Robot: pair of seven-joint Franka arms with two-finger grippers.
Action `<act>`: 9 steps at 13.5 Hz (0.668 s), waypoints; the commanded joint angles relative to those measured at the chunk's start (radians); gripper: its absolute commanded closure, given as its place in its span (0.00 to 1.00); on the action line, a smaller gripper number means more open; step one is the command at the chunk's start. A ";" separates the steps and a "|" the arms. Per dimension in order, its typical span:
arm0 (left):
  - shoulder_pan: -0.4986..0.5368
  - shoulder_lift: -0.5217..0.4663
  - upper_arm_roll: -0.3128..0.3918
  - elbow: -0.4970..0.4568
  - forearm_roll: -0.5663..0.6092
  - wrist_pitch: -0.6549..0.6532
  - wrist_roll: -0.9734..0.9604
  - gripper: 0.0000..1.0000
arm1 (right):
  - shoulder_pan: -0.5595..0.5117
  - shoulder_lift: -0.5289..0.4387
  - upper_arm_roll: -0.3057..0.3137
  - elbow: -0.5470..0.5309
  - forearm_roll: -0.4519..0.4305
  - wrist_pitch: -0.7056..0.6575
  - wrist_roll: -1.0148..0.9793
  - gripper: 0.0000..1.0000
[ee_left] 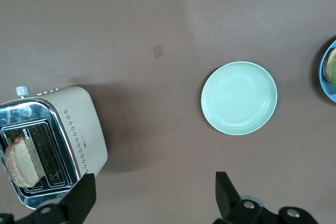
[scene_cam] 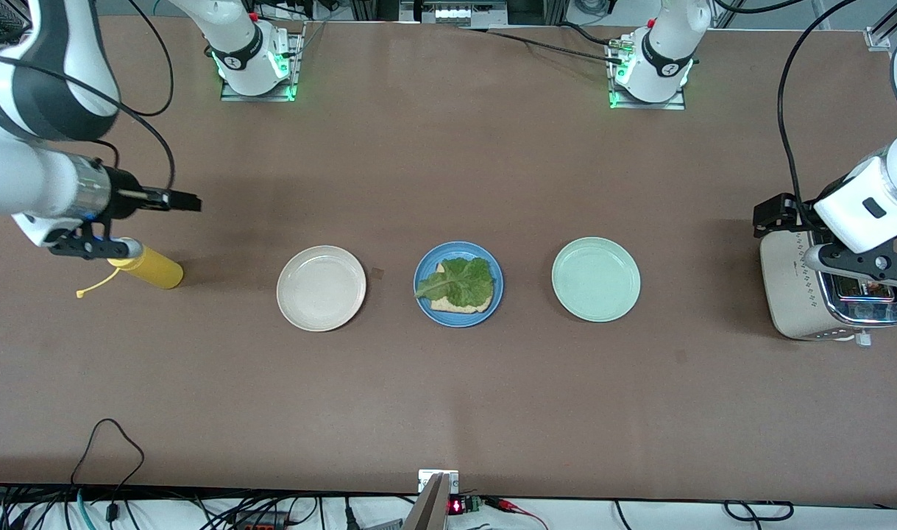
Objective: Make sandwich in blue plate with both arms
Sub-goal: 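Release the lettuce and move the right gripper back beside the bottle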
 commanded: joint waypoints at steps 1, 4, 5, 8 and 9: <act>0.004 -0.010 -0.002 -0.001 -0.013 -0.013 0.001 0.00 | -0.145 -0.147 0.024 -0.207 -0.014 0.106 -0.301 0.00; 0.004 -0.010 -0.002 -0.002 -0.013 -0.013 0.003 0.00 | -0.277 -0.148 0.024 -0.215 -0.014 0.138 -0.622 0.00; 0.005 -0.010 0.000 -0.001 -0.013 -0.013 0.004 0.00 | -0.309 -0.146 0.024 -0.215 -0.014 0.154 -0.719 0.00; 0.005 -0.010 0.001 -0.001 -0.013 -0.013 0.006 0.00 | -0.400 -0.114 0.024 -0.215 0.002 0.239 -1.071 0.00; 0.005 -0.010 0.003 -0.002 -0.013 -0.013 0.006 0.00 | -0.430 -0.099 0.024 -0.215 0.014 0.281 -1.202 0.00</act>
